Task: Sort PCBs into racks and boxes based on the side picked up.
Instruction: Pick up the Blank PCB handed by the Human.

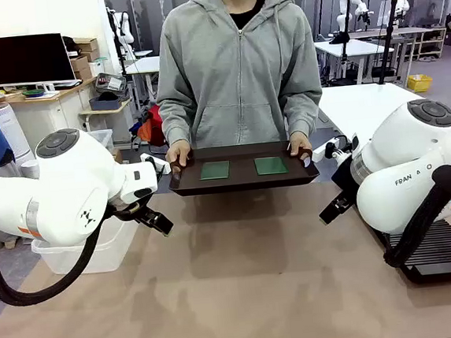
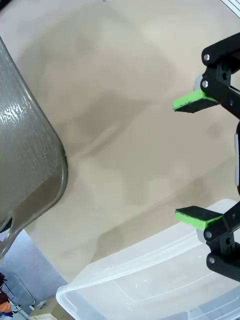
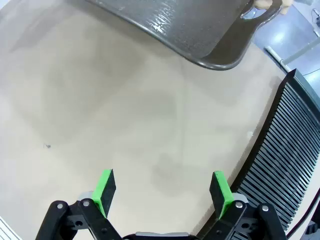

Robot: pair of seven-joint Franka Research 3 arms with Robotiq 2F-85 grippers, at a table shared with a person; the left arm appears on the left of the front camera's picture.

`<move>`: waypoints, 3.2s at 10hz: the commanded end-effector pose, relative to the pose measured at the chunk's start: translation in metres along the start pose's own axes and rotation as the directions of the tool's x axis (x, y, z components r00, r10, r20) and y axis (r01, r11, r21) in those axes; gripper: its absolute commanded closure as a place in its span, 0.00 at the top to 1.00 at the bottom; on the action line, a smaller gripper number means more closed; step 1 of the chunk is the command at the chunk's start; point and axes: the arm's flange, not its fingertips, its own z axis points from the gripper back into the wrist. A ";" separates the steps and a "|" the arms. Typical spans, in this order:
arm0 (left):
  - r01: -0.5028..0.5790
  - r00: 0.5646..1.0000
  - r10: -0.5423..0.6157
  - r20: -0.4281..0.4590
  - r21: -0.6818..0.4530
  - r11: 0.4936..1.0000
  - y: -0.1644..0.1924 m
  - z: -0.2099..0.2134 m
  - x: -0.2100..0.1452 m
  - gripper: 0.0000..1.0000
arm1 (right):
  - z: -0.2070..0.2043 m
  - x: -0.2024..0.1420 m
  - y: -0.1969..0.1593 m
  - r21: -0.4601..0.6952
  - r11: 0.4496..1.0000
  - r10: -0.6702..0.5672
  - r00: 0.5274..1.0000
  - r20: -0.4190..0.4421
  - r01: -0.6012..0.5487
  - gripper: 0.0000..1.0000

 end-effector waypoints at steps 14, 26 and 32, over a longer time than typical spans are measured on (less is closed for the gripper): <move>0.027 0.995 -0.024 -0.100 0.037 0.999 0.013 0.033 0.006 1.00 | 0.036 -0.001 -0.001 0.047 0.998 0.032 0.999 -0.014 -0.031 1.00; 0.075 0.992 -0.071 0.104 -0.027 0.997 0.139 0.286 0.084 1.00 | 0.284 0.052 -0.090 0.248 0.952 0.202 0.978 -0.056 -0.182 1.00; 0.044 0.996 -0.042 0.081 -0.024 0.999 0.144 0.294 0.088 1.00 | 0.281 0.053 -0.088 0.244 0.954 0.198 0.977 -0.072 -0.176 1.00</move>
